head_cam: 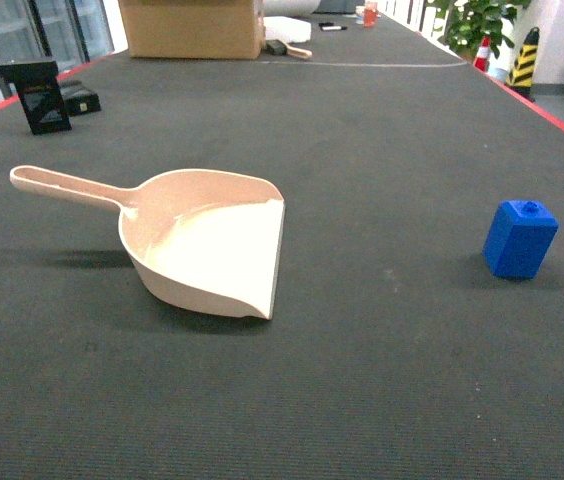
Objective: Place part in tray to right shelf
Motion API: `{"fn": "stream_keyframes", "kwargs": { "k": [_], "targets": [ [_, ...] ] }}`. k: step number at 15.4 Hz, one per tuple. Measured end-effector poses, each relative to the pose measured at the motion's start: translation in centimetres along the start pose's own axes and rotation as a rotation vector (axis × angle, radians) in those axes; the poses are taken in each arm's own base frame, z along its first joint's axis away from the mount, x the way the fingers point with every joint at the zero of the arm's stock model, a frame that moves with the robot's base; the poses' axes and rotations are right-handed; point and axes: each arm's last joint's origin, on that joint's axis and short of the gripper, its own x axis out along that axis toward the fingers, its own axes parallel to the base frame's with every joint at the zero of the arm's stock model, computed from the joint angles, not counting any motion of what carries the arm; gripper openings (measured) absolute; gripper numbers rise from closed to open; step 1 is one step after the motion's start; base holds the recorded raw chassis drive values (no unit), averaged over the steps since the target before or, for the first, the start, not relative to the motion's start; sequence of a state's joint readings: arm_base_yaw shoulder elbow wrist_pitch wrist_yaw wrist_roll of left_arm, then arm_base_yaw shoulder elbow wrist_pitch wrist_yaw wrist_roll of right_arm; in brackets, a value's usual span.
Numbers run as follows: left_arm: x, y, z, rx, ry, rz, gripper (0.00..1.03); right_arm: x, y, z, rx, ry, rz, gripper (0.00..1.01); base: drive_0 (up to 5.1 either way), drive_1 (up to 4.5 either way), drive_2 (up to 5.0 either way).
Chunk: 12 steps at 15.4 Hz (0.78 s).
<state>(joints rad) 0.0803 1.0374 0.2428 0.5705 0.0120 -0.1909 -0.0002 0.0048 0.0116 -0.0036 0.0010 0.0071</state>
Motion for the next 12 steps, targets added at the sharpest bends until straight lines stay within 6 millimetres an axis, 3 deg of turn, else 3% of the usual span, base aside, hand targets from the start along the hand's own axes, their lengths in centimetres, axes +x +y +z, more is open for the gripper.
{"fn": "stream_keyframes", "kwargs": {
  "k": [8, 12],
  "targets": [
    [11.9, -1.0, -2.7, -0.536, 0.106, -0.019, 0.98, 0.0, 0.0, 0.0, 0.0, 0.0, 0.0, 0.98, 0.0, 0.0, 0.0],
    [17.1, -1.5, -2.5, -0.643, 0.087, -0.016, 0.98, 0.0, 0.0, 0.0, 0.0, 0.0, 0.0, 0.98, 0.0, 0.0, 0.0]
  ]
}}
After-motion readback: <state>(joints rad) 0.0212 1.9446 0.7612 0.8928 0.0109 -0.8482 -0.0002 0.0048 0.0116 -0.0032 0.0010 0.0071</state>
